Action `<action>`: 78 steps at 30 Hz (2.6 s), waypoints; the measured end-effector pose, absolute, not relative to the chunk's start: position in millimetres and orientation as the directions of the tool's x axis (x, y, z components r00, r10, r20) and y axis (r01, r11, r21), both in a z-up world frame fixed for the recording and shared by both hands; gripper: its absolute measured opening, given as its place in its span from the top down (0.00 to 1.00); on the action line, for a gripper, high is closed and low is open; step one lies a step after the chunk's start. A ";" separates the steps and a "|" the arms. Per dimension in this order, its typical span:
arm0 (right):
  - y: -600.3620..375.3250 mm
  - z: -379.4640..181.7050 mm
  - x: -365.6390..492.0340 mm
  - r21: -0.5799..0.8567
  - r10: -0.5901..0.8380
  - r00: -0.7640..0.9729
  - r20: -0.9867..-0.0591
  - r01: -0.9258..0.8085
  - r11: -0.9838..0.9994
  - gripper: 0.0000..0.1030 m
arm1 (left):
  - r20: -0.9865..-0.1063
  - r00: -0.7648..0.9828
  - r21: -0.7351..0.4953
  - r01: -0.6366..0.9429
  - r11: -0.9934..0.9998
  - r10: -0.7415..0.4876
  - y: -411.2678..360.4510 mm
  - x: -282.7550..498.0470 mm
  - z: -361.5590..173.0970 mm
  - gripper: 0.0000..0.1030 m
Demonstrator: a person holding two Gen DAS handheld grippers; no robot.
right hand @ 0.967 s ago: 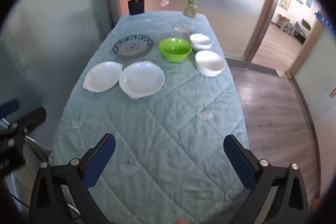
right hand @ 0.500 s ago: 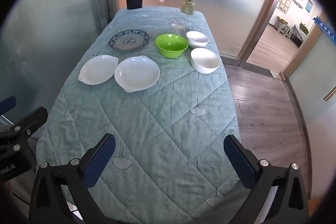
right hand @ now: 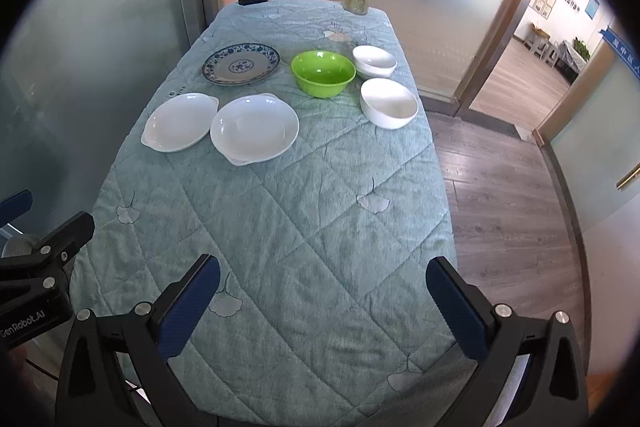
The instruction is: Organize plates and bowls
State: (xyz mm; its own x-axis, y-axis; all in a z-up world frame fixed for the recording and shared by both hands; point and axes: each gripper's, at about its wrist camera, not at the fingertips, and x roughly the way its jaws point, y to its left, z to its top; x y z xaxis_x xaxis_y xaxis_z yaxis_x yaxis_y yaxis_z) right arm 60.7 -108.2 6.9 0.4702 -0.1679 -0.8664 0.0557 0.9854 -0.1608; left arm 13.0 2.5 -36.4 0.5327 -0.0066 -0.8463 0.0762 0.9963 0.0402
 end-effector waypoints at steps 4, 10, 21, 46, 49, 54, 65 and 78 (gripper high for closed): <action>-105.7 7.4 62.2 -0.186 -0.189 0.467 -0.864 0.054 0.981 0.01 | -0.852 0.523 0.040 0.066 0.997 0.000 6.2 14.2 -36.9 0.03; -103.1 2.8 73.4 -0.176 -0.179 0.449 -0.876 0.048 0.983 0.01 | -0.865 0.502 0.044 0.069 0.997 0.004 7.5 26.9 -39.6 0.03; -112.9 18.0 104.5 -0.130 -0.153 0.450 -0.880 0.081 0.988 0.01 | -0.867 0.498 0.043 0.090 0.995 -0.007 -4.3 65.5 -17.1 0.03; -119.6 34.9 139.0 -0.093 -0.111 0.460 -0.881 0.062 0.994 0.01 | -0.861 0.508 0.032 0.090 0.995 -0.018 -16.5 98.5 5.7 0.03; -120.8 36.7 140.8 -0.090 -0.111 0.463 -0.879 0.066 0.994 0.01 | -0.859 0.511 0.034 0.091 0.995 -0.018 -17.2 98.5 5.4 0.03; -123.6 31.8 141.4 -0.069 -0.094 0.445 -0.890 0.073 0.995 0.01 | -0.860 0.510 0.034 0.086 0.996 -0.015 -16.3 98.8 4.9 0.03; -122.5 23.4 150.1 -0.038 -0.053 0.427 -0.903 0.044 0.998 0.01 | -0.870 0.494 0.041 0.077 0.996 -0.002 -8.8 112.0 -1.1 0.03; -150.9 95.6 256.7 0.021 0.051 0.532 -0.845 -0.062 0.998 0.01 | -0.823 0.568 0.031 0.110 0.993 -0.037 29.7 245.8 74.6 0.03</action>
State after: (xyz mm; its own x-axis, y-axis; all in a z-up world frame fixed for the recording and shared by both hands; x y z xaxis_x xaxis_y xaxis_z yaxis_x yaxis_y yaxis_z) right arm 256.7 -150.9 95.6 0.5324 0.0512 -0.8450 -0.0623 0.9978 0.0212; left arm 245.8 29.7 74.6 0.5675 -0.0371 -0.8225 0.1099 0.9935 0.0310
